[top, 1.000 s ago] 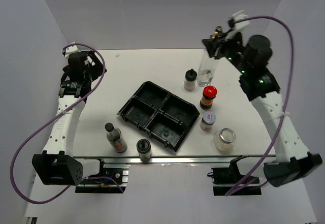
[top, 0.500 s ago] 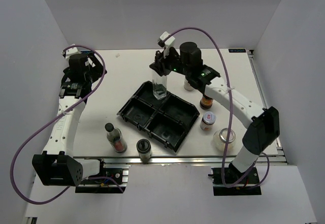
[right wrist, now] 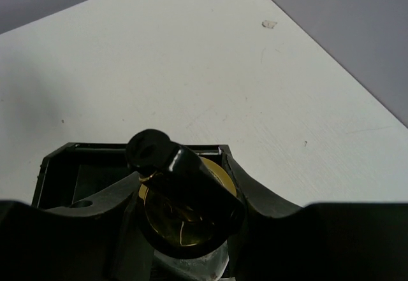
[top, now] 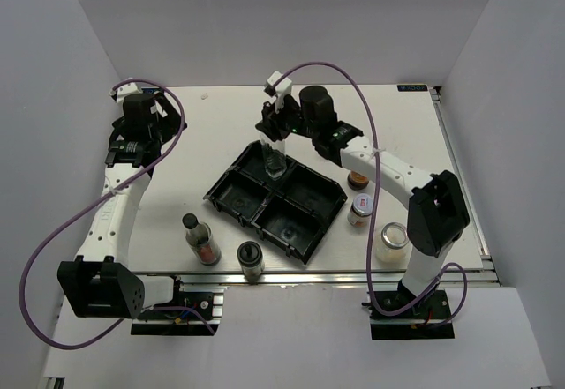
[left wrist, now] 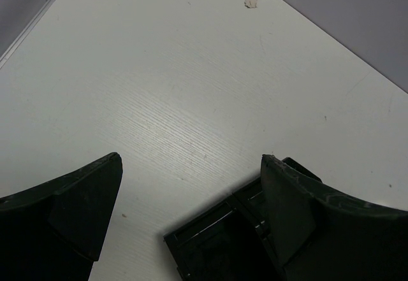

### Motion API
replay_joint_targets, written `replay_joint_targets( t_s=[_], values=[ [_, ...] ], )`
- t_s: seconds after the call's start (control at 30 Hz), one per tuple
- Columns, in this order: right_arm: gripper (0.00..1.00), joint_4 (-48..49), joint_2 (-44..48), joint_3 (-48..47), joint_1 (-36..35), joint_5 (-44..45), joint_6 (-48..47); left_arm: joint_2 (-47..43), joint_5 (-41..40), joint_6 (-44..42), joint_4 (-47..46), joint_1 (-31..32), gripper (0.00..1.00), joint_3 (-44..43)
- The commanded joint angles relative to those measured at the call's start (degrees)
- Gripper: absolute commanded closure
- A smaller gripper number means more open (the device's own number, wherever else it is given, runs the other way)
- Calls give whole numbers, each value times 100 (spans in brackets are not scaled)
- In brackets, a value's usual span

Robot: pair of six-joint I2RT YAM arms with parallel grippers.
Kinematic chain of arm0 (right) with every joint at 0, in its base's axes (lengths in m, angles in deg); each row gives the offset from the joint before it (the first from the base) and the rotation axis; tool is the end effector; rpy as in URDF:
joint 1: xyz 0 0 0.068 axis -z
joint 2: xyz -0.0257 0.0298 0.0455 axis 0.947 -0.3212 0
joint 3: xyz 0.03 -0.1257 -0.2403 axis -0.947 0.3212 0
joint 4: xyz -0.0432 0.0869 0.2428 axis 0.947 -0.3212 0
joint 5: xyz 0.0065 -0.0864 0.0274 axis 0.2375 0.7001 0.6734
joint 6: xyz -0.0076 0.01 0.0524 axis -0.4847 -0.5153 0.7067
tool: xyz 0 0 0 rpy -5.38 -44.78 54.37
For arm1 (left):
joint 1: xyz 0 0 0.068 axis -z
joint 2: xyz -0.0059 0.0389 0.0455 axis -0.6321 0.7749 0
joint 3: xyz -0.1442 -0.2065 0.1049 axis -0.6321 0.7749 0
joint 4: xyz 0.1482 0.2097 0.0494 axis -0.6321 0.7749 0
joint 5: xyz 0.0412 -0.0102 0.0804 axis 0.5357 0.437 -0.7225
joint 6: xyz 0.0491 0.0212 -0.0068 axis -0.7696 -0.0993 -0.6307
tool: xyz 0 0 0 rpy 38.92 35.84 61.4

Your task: Organize the condiment bottles

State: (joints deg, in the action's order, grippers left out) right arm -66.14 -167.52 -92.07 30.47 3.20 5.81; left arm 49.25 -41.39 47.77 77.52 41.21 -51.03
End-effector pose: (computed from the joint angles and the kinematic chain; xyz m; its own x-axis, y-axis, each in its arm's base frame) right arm 0.3231 0.2901 0.3491 -0.0268 -0.1716 -0.9848 -0.8220 0.5644 -0.0760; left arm 0.2789 0.0006 0.3653 -0.3643 -0.4382 -0.8217 -0.4415 0.8582 -0.2619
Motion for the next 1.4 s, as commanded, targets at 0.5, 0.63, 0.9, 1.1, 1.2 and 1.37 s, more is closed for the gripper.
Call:
replay_joint_targets(
  t_s=[0.5, 0.63, 0.9, 1.1, 1.2, 1.37],
  values=[
    [35, 1320, 646, 1216, -16, 200, 200, -103, 69, 435, 393, -15, 2, -19],
    [26, 1259, 707, 1155, -16, 297, 278, -59, 78, 497, 551, -15, 2, -203],
    [11, 1145, 1049, 1093, -16, 630, 463, 2, 157, 550, 920, -15, 2, -608],
    [11, 636, 1612, 1023, 10, 2053, 1201, -261, 332, 629, 1341, -7, 2, -626],
    [11, 530, 2032, 1215, 37, 2292, 1368, -515, 280, 594, 1649, 11, 2, -547],
    [11, 582, 2745, 1646, 45, 2432, 1457, -1174, 647, 384, 1922, 107, 2, -11]
  ],
)
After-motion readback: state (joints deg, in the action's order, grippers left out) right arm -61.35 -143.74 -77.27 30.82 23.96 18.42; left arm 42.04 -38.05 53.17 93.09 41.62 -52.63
